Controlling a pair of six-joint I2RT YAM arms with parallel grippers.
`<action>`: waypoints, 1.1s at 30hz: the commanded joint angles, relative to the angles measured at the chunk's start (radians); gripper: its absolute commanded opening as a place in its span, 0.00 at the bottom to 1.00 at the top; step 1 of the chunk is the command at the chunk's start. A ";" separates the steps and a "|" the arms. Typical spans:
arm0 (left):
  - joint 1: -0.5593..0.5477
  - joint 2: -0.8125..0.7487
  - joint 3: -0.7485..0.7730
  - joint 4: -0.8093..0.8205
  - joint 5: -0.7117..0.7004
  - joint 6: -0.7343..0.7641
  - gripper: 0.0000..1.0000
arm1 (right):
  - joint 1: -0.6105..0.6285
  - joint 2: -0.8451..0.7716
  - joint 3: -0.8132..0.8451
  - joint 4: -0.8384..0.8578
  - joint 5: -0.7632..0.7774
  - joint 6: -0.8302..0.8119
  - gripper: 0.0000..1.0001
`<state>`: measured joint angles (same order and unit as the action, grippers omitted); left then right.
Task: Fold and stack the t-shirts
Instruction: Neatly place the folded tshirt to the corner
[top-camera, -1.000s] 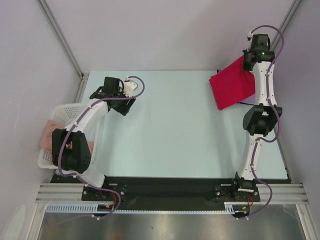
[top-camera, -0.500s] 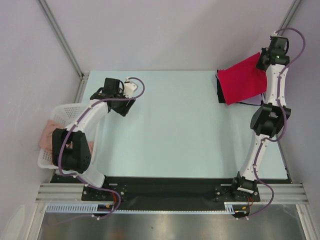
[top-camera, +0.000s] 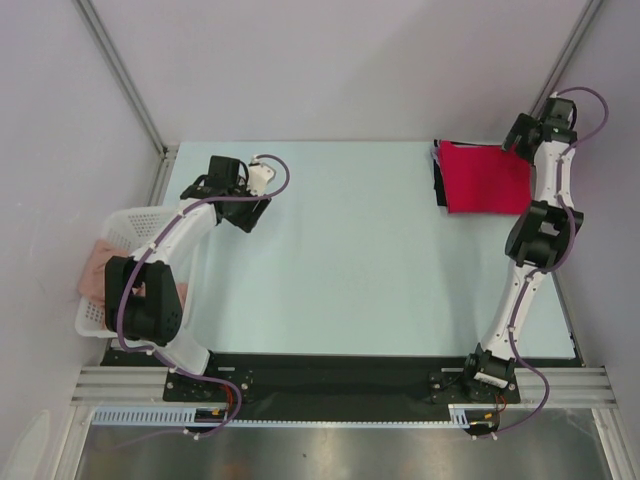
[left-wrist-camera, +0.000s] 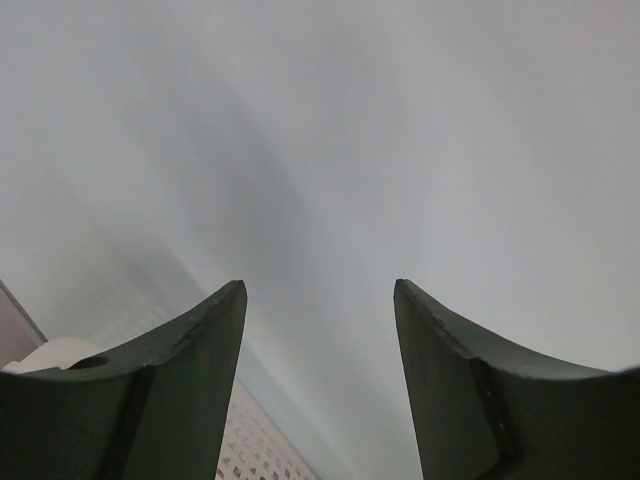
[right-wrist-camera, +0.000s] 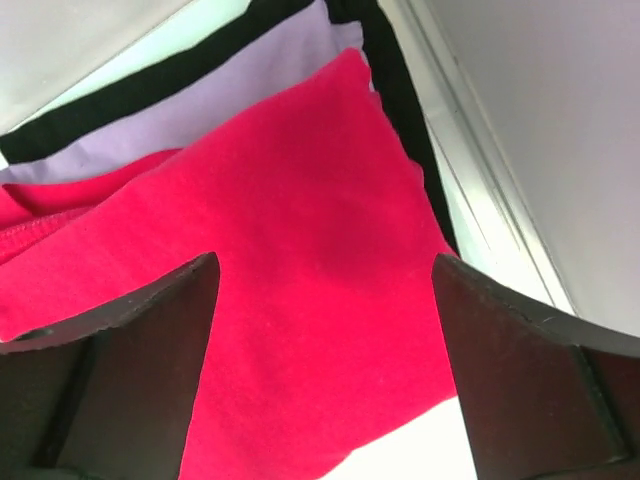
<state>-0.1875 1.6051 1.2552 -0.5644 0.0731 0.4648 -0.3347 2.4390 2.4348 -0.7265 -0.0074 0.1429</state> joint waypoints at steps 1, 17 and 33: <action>0.008 -0.001 -0.004 0.009 0.002 0.017 0.66 | 0.023 -0.063 -0.008 0.053 0.073 -0.025 0.93; 0.006 -0.077 -0.068 -0.017 0.088 0.052 0.68 | 0.309 -0.535 -0.717 0.315 0.049 0.000 1.00; 0.016 -0.368 -0.483 0.119 0.094 -0.008 1.00 | 0.511 -1.306 -1.683 0.585 0.132 0.167 1.00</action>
<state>-0.1814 1.2938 0.8356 -0.5194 0.1841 0.5007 0.1272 1.2472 0.8207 -0.1886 0.0643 0.2806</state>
